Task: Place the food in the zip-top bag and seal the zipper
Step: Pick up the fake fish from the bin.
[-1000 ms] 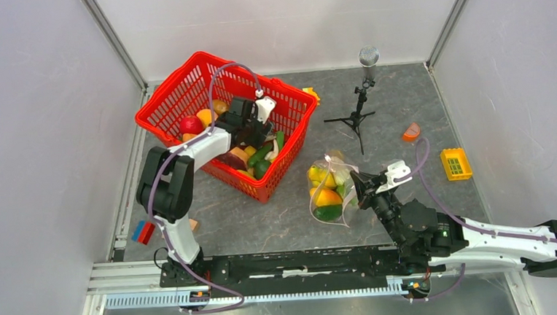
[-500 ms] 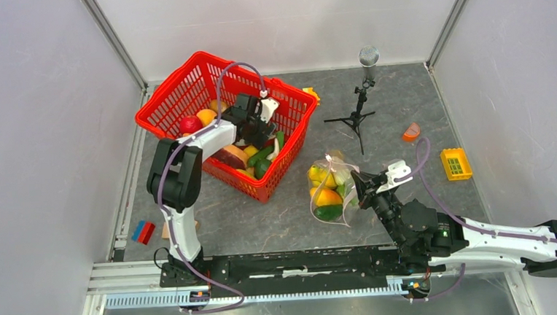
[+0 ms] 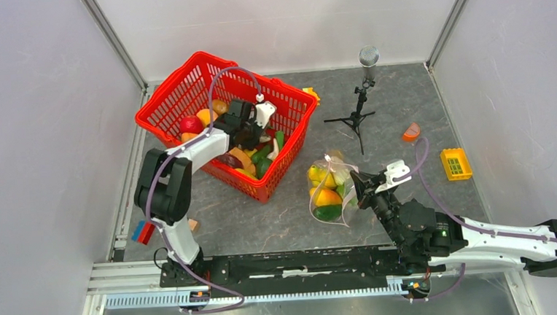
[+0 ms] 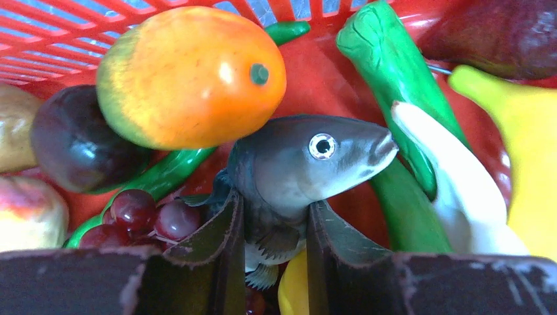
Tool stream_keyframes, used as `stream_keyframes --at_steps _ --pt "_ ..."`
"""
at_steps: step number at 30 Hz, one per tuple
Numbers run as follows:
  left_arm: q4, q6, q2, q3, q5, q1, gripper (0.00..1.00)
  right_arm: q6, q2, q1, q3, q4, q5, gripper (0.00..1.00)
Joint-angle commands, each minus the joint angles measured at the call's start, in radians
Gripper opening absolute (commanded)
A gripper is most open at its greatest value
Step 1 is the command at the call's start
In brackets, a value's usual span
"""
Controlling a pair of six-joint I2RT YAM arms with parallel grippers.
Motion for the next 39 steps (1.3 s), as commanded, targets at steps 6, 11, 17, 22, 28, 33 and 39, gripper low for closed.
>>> stream_keyframes --at_steps 6,11,17,22,28,33,39 --pt "-0.105 -0.015 -0.223 -0.058 -0.023 0.007 0.02 0.036 -0.005 -0.002 0.044 0.01 0.002 0.05" --pt "-0.115 -0.051 -0.342 -0.057 -0.028 0.008 0.02 0.038 -0.015 -0.002 0.044 0.008 0.006 0.05" --pt "-0.092 -0.12 -0.526 -0.052 0.072 0.007 0.02 0.04 -0.024 -0.002 0.046 0.009 0.014 0.05" --pt "-0.076 -0.193 -0.646 -0.03 0.173 0.007 0.02 0.061 -0.01 -0.002 0.051 0.002 0.005 0.05" --pt "-0.044 -0.3 -0.748 -0.004 0.339 0.008 0.03 0.097 0.008 -0.002 0.054 0.002 -0.018 0.06" --pt "0.039 -0.437 -0.812 0.003 0.52 0.008 0.03 0.112 0.017 -0.003 0.057 0.017 -0.023 0.06" --pt "0.288 -0.701 -0.855 -0.013 0.79 -0.004 0.03 0.108 0.056 -0.002 0.079 0.053 -0.04 0.05"
